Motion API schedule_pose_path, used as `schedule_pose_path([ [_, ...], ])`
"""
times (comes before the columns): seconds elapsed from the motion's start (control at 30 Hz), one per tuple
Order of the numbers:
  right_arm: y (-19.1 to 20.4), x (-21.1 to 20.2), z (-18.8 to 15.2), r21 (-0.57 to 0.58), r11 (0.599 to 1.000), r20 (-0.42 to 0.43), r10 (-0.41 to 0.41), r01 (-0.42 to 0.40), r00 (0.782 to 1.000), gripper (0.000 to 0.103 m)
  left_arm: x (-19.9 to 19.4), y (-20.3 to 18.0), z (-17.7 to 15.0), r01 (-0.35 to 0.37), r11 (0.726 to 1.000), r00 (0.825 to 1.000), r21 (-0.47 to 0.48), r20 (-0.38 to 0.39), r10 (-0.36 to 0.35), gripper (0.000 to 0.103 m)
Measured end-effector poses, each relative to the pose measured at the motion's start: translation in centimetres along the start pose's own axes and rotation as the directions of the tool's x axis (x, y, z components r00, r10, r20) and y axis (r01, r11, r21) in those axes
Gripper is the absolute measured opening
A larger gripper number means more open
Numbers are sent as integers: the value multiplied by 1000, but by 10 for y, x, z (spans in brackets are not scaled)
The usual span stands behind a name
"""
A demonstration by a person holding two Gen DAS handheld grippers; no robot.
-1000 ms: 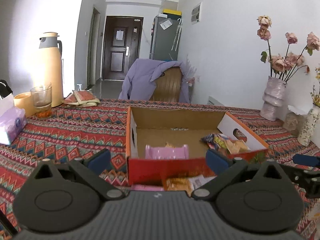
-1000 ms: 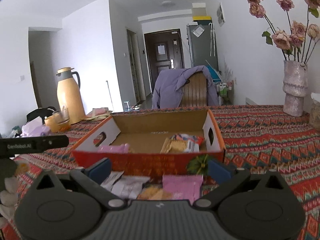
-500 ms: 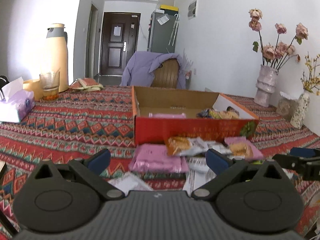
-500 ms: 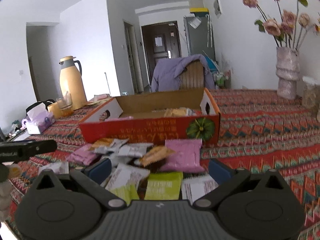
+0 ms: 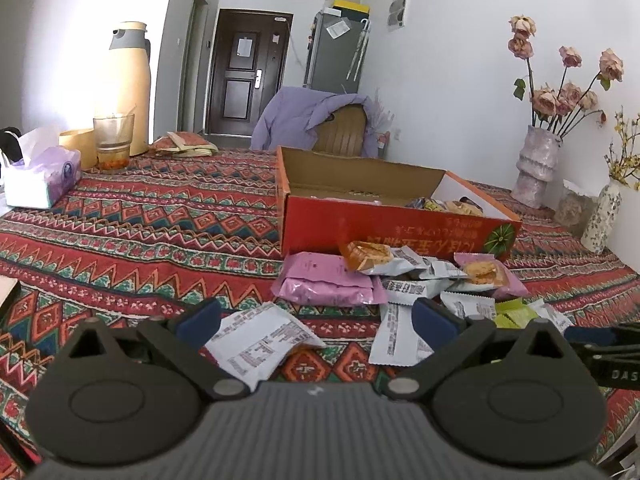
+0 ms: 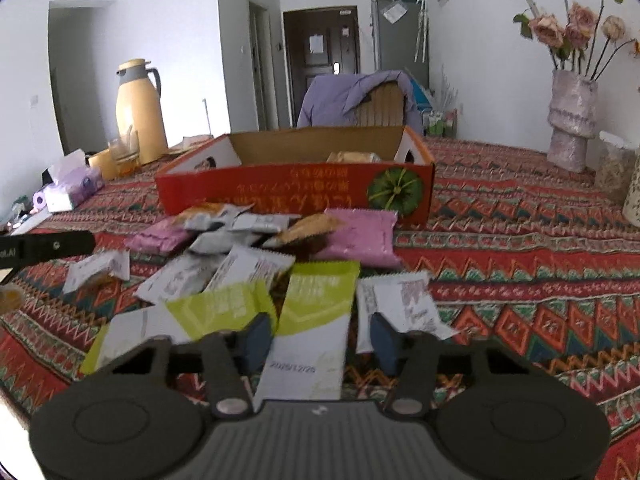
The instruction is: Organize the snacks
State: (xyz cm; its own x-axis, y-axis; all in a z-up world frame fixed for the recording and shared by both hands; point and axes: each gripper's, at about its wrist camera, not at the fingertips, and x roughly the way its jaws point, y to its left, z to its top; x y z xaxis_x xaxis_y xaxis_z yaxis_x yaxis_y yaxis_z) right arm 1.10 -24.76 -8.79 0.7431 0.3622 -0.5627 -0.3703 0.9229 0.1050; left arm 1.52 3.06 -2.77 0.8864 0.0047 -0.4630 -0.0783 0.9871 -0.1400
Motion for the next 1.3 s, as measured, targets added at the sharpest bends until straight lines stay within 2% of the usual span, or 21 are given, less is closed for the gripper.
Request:
schedule_pose_path([
  [0.17,8,10,1,-10,1000,-25,2,-2,1000,40,1,0,0,-3,1000,1000,-4,-3,3,103],
  [0.3,12,27,2,-38,998,-69,-60,58,996,41,1,-1,-2,-6,1000,1000,-2,-9,6,103],
  [0.53,12,20,-3,-33,997,-37,-66,65,997,38,2,0,-2,-13,1000,1000,-4,-16,12,103],
  [0.67,2,9,0,34,997,51,-67,66,996,38,3,2,0,-26,1000,999,0,-19,26,103],
  [0.83,-7,-12,12,74,996,161,-66,55,985,38,6,8,6,-52,999,998,11,-28,52,103],
  [0.93,-11,-17,16,87,995,184,-67,52,981,38,13,12,9,-72,997,996,31,-52,73,103],
  [1.13,-18,-11,16,114,992,170,-67,48,983,38,35,15,10,-99,989,985,108,-129,113,103],
  [1.23,-18,-9,15,121,992,169,-63,43,984,38,54,16,9,-113,982,967,150,-210,144,103],
  [1.3,-18,-10,15,121,992,173,-63,42,983,38,63,18,6,-108,982,961,154,-235,143,103],
])
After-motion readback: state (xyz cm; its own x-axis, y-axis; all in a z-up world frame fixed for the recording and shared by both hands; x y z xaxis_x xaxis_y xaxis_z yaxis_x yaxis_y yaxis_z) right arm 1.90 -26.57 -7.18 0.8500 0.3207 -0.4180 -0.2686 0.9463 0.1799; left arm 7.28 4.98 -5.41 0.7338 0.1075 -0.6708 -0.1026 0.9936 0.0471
